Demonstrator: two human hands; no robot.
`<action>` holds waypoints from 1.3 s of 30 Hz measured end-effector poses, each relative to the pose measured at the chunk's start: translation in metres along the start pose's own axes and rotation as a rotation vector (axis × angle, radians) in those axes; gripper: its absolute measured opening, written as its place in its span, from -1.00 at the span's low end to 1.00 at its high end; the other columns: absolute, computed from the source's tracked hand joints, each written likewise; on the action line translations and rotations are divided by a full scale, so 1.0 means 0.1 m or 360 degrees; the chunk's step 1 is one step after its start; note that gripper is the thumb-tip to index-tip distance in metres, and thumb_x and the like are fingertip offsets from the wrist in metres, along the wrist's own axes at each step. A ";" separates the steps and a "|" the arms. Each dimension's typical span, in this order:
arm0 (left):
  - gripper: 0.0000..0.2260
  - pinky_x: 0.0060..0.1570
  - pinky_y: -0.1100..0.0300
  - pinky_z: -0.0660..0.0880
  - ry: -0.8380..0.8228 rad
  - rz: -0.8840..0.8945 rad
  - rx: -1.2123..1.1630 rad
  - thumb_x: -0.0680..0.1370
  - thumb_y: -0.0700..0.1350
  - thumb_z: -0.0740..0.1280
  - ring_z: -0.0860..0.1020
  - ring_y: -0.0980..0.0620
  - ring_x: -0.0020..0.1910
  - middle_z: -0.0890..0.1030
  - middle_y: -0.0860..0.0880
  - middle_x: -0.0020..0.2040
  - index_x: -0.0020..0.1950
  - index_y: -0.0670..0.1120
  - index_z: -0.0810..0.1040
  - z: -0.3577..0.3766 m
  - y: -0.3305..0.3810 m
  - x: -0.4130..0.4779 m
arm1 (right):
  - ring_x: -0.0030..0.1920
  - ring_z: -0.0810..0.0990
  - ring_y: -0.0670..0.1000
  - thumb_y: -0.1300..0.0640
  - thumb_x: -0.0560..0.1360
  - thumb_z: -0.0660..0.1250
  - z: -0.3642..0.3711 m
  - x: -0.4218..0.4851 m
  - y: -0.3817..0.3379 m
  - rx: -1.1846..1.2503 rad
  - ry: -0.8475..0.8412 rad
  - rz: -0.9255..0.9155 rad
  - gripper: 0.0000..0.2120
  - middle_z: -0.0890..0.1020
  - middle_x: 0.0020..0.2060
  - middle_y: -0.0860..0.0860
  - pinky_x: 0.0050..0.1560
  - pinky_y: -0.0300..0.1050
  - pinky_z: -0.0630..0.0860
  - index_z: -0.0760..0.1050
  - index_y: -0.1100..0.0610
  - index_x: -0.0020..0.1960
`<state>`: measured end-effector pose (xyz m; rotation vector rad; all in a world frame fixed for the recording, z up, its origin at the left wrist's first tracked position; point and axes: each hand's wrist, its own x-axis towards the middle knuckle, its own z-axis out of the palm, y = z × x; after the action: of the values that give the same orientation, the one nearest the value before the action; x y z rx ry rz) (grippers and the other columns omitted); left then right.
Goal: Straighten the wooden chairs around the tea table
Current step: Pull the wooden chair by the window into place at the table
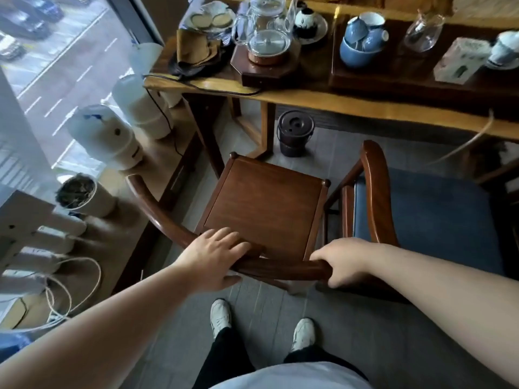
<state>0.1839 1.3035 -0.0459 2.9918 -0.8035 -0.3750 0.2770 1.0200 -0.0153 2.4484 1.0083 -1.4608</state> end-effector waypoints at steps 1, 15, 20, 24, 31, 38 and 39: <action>-0.31 0.19 -0.06 0.47 -0.0014 -0.0002 0.0019 0.33 0.30 0.36 0.44 -0.12 0.26 0.52 -0.05 0.25 0.37 0.04 0.33 -0.02 -0.12 -0.07 | 0.11 0.53 0.04 -0.10 0.43 0.39 0.00 -0.01 -0.04 -0.0018 0.0036 0.0044 -0.46 0.55 0.13 -0.05 -0.09 -0.11 0.47 0.39 -0.06 0.38; -0.11 0.44 -0.07 0.16 -0.0353 0.0092 0.0266 0.35 0.37 0.30 0.13 -0.14 0.50 0.21 -0.10 0.54 0.55 0.11 -0.02 -0.07 -1.48 -0.13 | 0.52 0.07 0.21 -0.23 0.39 0.38 0.31 0.49 -0.97 0.0150 0.0733 0.0408 -0.22 0.06 0.55 0.16 0.42 0.23 0.21 0.14 -0.07 0.49; -0.59 -0.05 0.06 0.55 -0.0547 0.0086 0.0193 0.37 0.14 0.26 0.56 0.05 0.01 0.61 0.13 0.03 0.22 0.20 0.43 -0.07 -1.50 -0.03 | 0.10 0.55 0.03 -0.12 0.30 0.39 0.12 0.46 -0.88 0.0286 0.0379 0.0367 -0.45 0.55 0.14 -0.08 0.00 -0.02 0.49 0.39 -0.12 0.28; -0.79 -0.21 0.11 0.55 -0.0663 0.0048 0.0302 0.37 0.04 0.23 0.57 0.03 -0.28 0.60 0.08 -0.26 -0.04 0.12 0.55 -0.07 -1.49 -0.01 | -0.16 0.57 0.04 -0.06 0.32 0.41 -0.07 0.47 -0.85 0.0252 0.0073 0.0339 -0.65 0.61 -0.14 0.00 -0.17 0.01 0.58 0.54 0.08 0.04; -0.80 -0.22 0.13 0.55 -0.0666 0.0035 0.0314 0.37 0.06 0.23 0.57 0.02 -0.31 0.59 0.07 -0.30 -0.10 0.08 0.57 -0.02 -1.41 0.06 | -0.25 0.54 0.02 -0.02 0.30 0.38 -0.14 0.43 -0.78 0.0139 0.0058 0.0353 -0.80 0.59 -0.28 -0.01 -0.22 -0.05 0.55 0.52 0.05 -0.13; -0.84 -0.23 0.12 0.57 -0.0674 0.0071 0.0308 0.38 0.02 0.23 0.56 0.06 -0.34 0.58 0.09 -0.32 -0.12 0.09 0.56 -0.02 -1.30 0.21 | -0.29 0.51 -0.02 0.00 0.29 0.38 -0.15 0.33 -0.57 0.0160 0.0148 0.0397 -0.87 0.56 -0.31 -0.07 -0.24 -0.10 0.47 0.43 -0.03 -0.27; -0.84 -0.23 0.12 0.57 -0.0683 0.0075 0.0310 0.39 0.02 0.22 0.56 0.08 -0.33 0.57 0.10 -0.32 -0.11 0.10 0.55 -0.03 -1.35 0.22 | -0.26 0.52 0.00 -0.01 0.28 0.38 -0.16 0.35 -0.59 0.0165 0.0166 0.0385 -0.87 0.56 -0.31 -0.07 -0.21 -0.09 0.49 0.43 -0.03 -0.26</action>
<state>0.2691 1.4092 -0.0590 3.1023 -0.9861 -1.0175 0.2647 1.0894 -0.0219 2.6326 0.6379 -1.3509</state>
